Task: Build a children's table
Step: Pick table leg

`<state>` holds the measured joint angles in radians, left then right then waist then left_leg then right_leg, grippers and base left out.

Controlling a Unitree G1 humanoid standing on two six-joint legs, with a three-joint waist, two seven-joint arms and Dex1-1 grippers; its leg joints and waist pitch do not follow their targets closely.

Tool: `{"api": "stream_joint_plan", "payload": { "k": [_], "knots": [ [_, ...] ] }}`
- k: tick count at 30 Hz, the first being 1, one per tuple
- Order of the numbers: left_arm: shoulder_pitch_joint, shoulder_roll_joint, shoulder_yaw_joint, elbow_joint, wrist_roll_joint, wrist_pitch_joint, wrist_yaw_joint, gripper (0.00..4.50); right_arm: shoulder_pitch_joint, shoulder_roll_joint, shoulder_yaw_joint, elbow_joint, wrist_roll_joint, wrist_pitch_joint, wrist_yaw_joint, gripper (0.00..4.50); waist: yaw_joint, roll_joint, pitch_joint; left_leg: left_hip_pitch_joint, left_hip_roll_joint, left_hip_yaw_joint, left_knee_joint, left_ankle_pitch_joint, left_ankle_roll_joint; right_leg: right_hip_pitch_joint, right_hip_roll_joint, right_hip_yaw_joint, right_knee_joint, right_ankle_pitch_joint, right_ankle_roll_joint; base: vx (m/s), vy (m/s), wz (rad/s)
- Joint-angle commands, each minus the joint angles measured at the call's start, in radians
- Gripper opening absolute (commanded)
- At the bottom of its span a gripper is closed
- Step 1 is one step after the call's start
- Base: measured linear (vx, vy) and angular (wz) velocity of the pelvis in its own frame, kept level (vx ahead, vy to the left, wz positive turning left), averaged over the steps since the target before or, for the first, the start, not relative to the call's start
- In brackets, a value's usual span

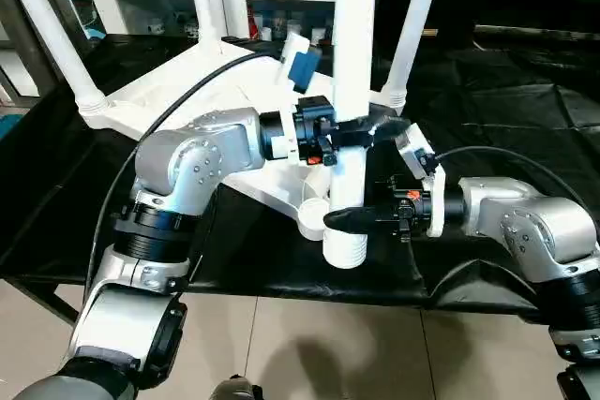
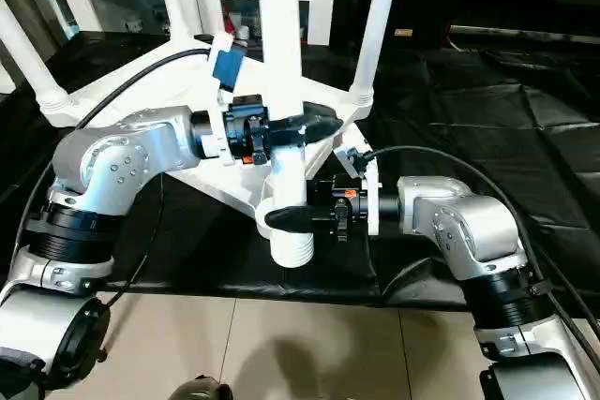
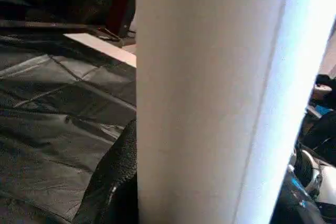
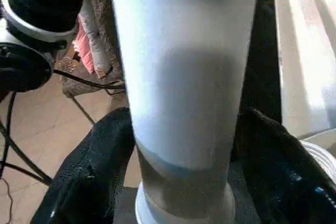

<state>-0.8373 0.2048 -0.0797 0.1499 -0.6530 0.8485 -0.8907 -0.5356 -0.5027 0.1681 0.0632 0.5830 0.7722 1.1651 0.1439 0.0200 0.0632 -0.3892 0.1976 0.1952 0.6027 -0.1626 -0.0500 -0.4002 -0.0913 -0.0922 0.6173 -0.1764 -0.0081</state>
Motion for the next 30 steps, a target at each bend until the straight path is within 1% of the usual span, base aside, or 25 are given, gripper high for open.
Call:
{"api": "stream_joint_plan", "payload": {
  "k": [1, 2, 3, 4, 7, 8, 9, 10, 11, 12, 13, 14, 20, 21, 22, 23, 24, 25, 26, 27, 28, 29, 30],
  "knots": [
    [-0.023, 0.004, -0.005, -0.020, 0.008, 0.000, -0.010, 1.77, -0.016, -0.004, 0.002, 0.001, 0.001, -0.011, 0.015, 3.07, 0.002, -0.018, -0.087, 0.017, 0.031, -0.018, -0.055, -0.124, 0.028, 0.056, -0.060, 0.049, -0.065, -0.182, -0.195, 0.000, 0.000, 0.00],
    [-0.023, 0.005, -0.005, -0.019, 0.009, -0.001, -0.011, 1.77, -0.013, -0.005, 0.006, -0.002, 0.002, -0.010, 0.019, 3.07, 0.002, -0.018, -0.086, 0.018, 0.031, -0.018, -0.055, -0.124, 0.028, 0.056, -0.060, 0.049, -0.066, -0.184, -0.195, 0.000, 0.000, 0.00],
    [-0.024, 0.005, -0.006, -0.018, 0.010, -0.002, -0.012, 1.77, -0.011, -0.005, 0.008, -0.004, 0.003, -0.008, 0.022, 2.80, 0.001, -0.019, -0.086, 0.018, 0.031, -0.017, -0.055, -0.124, 0.028, 0.056, -0.059, 0.049, -0.066, -0.185, -0.195, 0.000, 0.000, 0.00],
    [-0.024, 0.005, -0.006, -0.018, 0.010, -0.002, -0.012, 1.77, -0.011, -0.005, 0.008, -0.004, 0.003, -0.008, 0.022, 2.74, 0.001, -0.019, -0.086, 0.017, 0.031, -0.017, -0.055, -0.126, 0.028, 0.056, -0.060, 0.049, -0.066, -0.188, -0.195, 0.000, 0.000, 0.00],
    [-0.027, 0.005, -0.007, -0.014, 0.009, -0.005, -0.011, 1.77, -0.009, -0.005, 0.011, -0.003, 0.004, -0.005, 0.029, 2.74, 0.002, -0.018, -0.087, 0.018, 0.031, -0.018, -0.055, -0.126, 0.027, 0.056, -0.060, 0.049, -0.066, -0.188, -0.194, 0.000, 0.000, 0.00],
    [-0.027, 0.006, -0.008, -0.014, 0.010, -0.006, -0.011, 1.77, -0.009, -0.004, 0.010, -0.002, 0.002, -0.005, 0.032, 2.57, 0.002, -0.018, -0.086, 0.018, 0.031, -0.017, -0.055, -0.126, 0.027, 0.055, -0.060, 0.049, -0.066, -0.189, -0.194, 0.000, 0.000, 0.00],
    [-0.027, 0.006, -0.008, -0.014, 0.010, -0.006, -0.011, 1.77, -0.009, -0.004, 0.010, -0.001, 0.001, -0.004, 0.032, 2.31, 0.002, -0.018, -0.086, 0.018, 0.031, -0.017, -0.055, -0.126, 0.027, 0.056, -0.060, 0.049, -0.067, -0.191, -0.194, 0.000, 0.000, 0.00],
    [-0.027, 0.006, -0.008, -0.014, 0.010, -0.006, -0.011, 1.77, -0.008, -0.004, 0.010, 0.000, 0.000, -0.004, 0.034, 2.32, 0.002, -0.019, -0.087, 0.017, 0.030, -0.017, -0.055, -0.125, 0.027, 0.056, -0.060, 0.049, -0.066, -0.190, -0.193, 0.000, 0.000, 0.00],
    [-0.027, 0.006, -0.007, -0.014, 0.010, -0.006, -0.012, 1.77, -0.009, -0.004, 0.011, 0.001, -0.001, -0.004, 0.035, 2.30, 0.002, -0.017, -0.087, 0.017, 0.031, -0.018, -0.055, -0.122, 0.027, 0.056, -0.060, 0.049, -0.066, -0.187, -0.194, 0.000, 0.000, 0.00],
    [-0.027, 0.006, -0.007, -0.014, 0.010, -0.006, -0.012, 1.77, -0.009, -0.004, 0.011, 0.002, -0.001, -0.004, 0.035, 2.17, 0.001, -0.018, -0.087, 0.017, 0.031, -0.018, -0.055, -0.122, 0.027, 0.056, -0.059, 0.049, -0.065, -0.183, -0.195, 0.000, 0.000, 0.00],
    [-0.027, 0.006, -0.007, -0.014, 0.009, -0.005, -0.012, 1.77, -0.009, -0.004, 0.011, 0.003, -0.001, -0.003, 0.036, 2.17, 0.001, -0.018, -0.087, 0.017, 0.031, -0.018, -0.055, -0.123, 0.027, 0.056, -0.059, 0.049, -0.065, -0.182, -0.195, 0.000, 0.000, 0.00],
    [-0.027, 0.006, -0.007, -0.015, 0.008, -0.005, -0.013, 1.77, -0.009, -0.004, 0.011, 0.004, -0.002, -0.003, 0.038, 1.98, 0.002, -0.020, -0.087, 0.017, 0.031, -0.018, -0.055, -0.119, 0.029, 0.056, -0.059, 0.049, -0.064, -0.176, -0.198, 0.000, 0.000, 0.00],
    [-0.029, 0.001, 0.000, -0.009, 0.010, -0.011, -0.007, 1.77, -0.006, 0.004, 0.009, 0.013, -0.007, -0.010, 0.035, 1.91, 0.002, -0.019, -0.087, 0.017, 0.031, -0.017, -0.054, -0.119, 0.031, 0.056, -0.059, 0.049, -0.064, -0.179, -0.198, 0.000, 0.000, 0.00],
    [-0.030, 0.000, 0.001, -0.008, 0.011, -0.012, -0.007, 1.77, -0.005, 0.005, 0.008, 0.014, -0.007, -0.011, 0.034, 1.91, 0.002, -0.017, -0.087, 0.017, 0.031, -0.018, -0.054, -0.122, 0.030, 0.055, -0.060, 0.049, -0.065, -0.182, -0.198, 0.000, 0.000, 0.00],
    [-0.030, -0.005, 0.006, -0.005, 0.018, -0.015, 0.015, 1.77, -0.004, 0.008, 0.005, 0.014, -0.006, -0.013, 0.031, 1.90, 0.002, -0.017, -0.087, 0.018, 0.031, -0.018, -0.054, -0.125, 0.028, 0.056, -0.060, 0.049, -0.065, -0.186, -0.198, 0.000, 0.000, 0.00],
    [-0.030, -0.005, 0.006, -0.005, 0.018, -0.015, 0.015, 2.12, -0.004, 0.008, 0.005, 0.014, -0.006, -0.013, 0.031, 1.90, 0.002, -0.018, -0.087, 0.018, 0.031, -0.017, -0.054, -0.126, 0.028, 0.055, -0.060, 0.049, -0.065, -0.186, -0.198, 0.000, 0.000, 0.00],
    [-0.033, -0.019, 0.023, 0.005, 0.010, -0.007, 0.038, 2.47, -0.002, 0.012, 0.001, 0.014, -0.005, -0.015, 0.027, 1.90, 0.002, -0.018, -0.087, 0.016, 0.030, -0.018, -0.054, -0.128, 0.026, 0.056, -0.060, 0.049, -0.065, -0.186, -0.197, 0.000, 0.000, 0.00],
    [-0.033, -0.019, 0.023, 0.005, 0.010, -0.007, 0.038, 2.47, -0.002, 0.012, 0.001, 0.014, -0.005, -0.015, 0.027, 1.90, 0.002, -0.018, -0.087, 0.017, 0.031, -0.018, -0.054, -0.128, 0.026, 0.056, -0.059, 0.048, -0.066, -0.186, -0.197, 0.000, 0.000, 0.00],
    [-0.030, -0.015, 0.028, 0.003, -0.003, 0.009, 0.031, 2.47, 0.002, 0.018, -0.009, 0.014, -0.004, -0.021, 0.017, 1.90, 0.002, -0.015, -0.087, 0.017, 0.031, -0.018, -0.054, -0.128, 0.026, 0.056, -0.060, 0.049, -0.066, -0.185, -0.198, 0.000, 0.000, 0.00],
    [-0.027, -0.018, 0.035, 0.002, -0.008, 0.009, 0.035, 2.53, 0.005, 0.023, -0.017, 0.013, 0.000, -0.024, 0.010, 1.90, 0.001, -0.016, -0.087, 0.016, 0.030, -0.018, -0.053, -0.126, 0.027, 0.057, -0.060, 0.048, -0.066, -0.183, -0.198, 0.000, 0.000, 0.00],
    [-0.026, -0.020, 0.037, 0.001, -0.010, 0.009, 0.037, 2.82, 0.005, 0.024, -0.019, 0.013, 0.001, -0.025, 0.008, 1.89, 0.002, -0.015, -0.088, 0.017, 0.030, -0.018, -0.053, -0.126, 0.027, 0.056, -0.060, 0.048, -0.065, -0.182, -0.199, 0.000, 0.000, 0.00],
    [-0.020, -0.032, 0.055, -0.001, -0.017, 0.000, 0.055, 2.90, 0.011, 0.035, -0.035, 0.012, 0.006, -0.034, -0.005, 1.89, 0.002, -0.013, -0.088, 0.017, 0.031, -0.019, -0.054, -0.128, 0.026, 0.056, -0.060, 0.048, -0.065, -0.179, -0.200, 0.000, 0.000, 0.00],
    [-0.017, -0.041, 0.064, -0.001, -0.018, -0.012, 0.066, 2.94, 0.013, 0.041, -0.045, 0.013, 0.005, -0.046, -0.016, 1.89, 0.001, -0.015, -0.088, 0.017, 0.031, -0.019, -0.054, -0.131, 0.025, 0.056, -0.059, 0.048, -0.066, -0.175, -0.202, 0.000, 0.000, 0.00]
  ]
}}
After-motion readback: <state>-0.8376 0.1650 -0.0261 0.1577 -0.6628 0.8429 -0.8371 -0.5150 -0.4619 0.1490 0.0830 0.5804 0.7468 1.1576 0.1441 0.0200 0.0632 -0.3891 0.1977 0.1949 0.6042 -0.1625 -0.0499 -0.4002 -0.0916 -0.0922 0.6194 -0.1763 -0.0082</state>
